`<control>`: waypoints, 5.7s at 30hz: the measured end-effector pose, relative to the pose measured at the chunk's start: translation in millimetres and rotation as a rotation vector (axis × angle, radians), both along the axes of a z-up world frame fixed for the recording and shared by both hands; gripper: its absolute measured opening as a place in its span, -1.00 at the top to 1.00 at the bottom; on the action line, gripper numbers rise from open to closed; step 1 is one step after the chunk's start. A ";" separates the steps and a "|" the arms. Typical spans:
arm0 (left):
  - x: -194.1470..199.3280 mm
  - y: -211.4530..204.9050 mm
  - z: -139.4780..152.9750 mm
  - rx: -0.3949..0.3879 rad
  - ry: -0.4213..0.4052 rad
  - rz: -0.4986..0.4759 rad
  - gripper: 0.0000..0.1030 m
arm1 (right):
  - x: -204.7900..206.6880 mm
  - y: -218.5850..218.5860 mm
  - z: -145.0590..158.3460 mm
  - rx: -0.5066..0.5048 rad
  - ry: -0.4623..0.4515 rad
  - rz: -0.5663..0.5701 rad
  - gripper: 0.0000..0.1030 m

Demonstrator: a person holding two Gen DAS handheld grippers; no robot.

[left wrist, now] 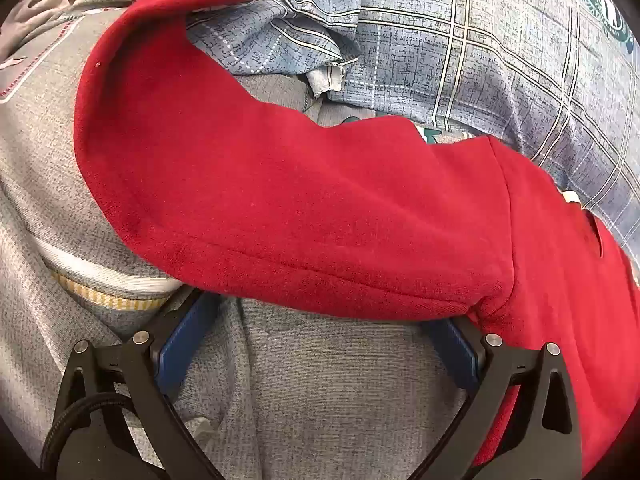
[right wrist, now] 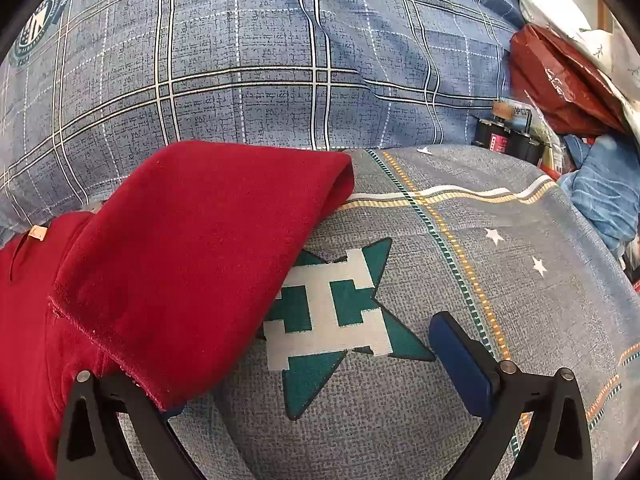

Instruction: Fold small clothes

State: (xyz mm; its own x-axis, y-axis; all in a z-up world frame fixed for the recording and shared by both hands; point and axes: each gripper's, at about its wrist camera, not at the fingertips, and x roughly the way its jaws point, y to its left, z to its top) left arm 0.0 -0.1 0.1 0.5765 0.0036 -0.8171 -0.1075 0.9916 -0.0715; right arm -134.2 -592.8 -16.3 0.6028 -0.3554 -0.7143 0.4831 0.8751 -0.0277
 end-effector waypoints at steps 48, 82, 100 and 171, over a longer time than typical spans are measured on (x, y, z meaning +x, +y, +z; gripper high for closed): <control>-139.0 -101.4 58.4 -0.176 0.119 -0.330 -0.95 | -89.3 159.9 70.8 -0.081 0.056 0.302 -0.99; -132.8 -85.1 46.7 -0.147 0.138 -0.304 -0.95 | -77.4 237.0 53.7 -0.061 0.111 0.467 -0.99; -83.3 -37.5 61.1 -0.074 0.061 -0.170 -0.95 | -33.5 261.3 46.2 0.044 0.062 0.478 -0.99; -10.0 -92.9 47.8 0.000 -0.113 -0.266 -0.35 | 116.5 220.7 59.7 0.184 0.017 0.392 -0.96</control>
State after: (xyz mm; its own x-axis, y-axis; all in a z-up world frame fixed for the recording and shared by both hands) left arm -9.9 -93.1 47.9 0.6448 -0.1605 -0.7473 0.1654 0.9838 -0.0687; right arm -17.7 -372.0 43.4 0.6545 0.0328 -0.7554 0.1137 0.9834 0.1412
